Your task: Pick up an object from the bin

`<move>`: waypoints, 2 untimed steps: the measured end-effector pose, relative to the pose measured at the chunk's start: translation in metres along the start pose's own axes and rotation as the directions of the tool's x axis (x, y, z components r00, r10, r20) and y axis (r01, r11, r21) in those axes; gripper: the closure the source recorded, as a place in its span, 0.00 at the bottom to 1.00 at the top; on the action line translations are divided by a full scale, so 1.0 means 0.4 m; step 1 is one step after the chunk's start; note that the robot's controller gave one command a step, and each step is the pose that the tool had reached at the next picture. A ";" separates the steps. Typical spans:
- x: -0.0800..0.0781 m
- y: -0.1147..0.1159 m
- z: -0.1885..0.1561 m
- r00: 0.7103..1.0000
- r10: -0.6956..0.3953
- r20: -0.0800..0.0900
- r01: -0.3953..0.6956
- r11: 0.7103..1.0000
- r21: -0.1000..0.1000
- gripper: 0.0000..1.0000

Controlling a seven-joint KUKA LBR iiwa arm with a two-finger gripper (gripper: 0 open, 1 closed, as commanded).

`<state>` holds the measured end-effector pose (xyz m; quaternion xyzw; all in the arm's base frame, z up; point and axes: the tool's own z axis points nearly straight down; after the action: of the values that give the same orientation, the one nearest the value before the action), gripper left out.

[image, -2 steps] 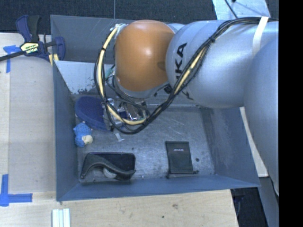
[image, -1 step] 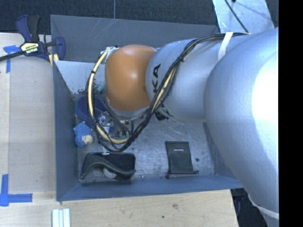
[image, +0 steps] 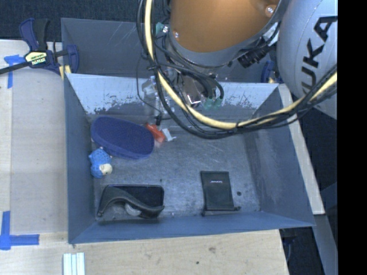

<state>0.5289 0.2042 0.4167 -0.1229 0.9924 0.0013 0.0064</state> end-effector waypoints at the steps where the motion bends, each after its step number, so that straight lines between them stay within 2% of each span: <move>1: 0.021 0.001 0.372 0.998 -0.066 -0.018 0.066 0.998 0.000 1.00; 2: 0.022 0.034 0.627 0.983 0.183 -0.016 -0.182 0.983 0.004 1.00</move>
Offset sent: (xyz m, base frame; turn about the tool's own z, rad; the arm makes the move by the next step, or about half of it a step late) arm -0.0060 -0.0005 -0.1446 -0.0673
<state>0.5202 0.2163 0.1658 -0.0315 0.9995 -0.0005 -0.0018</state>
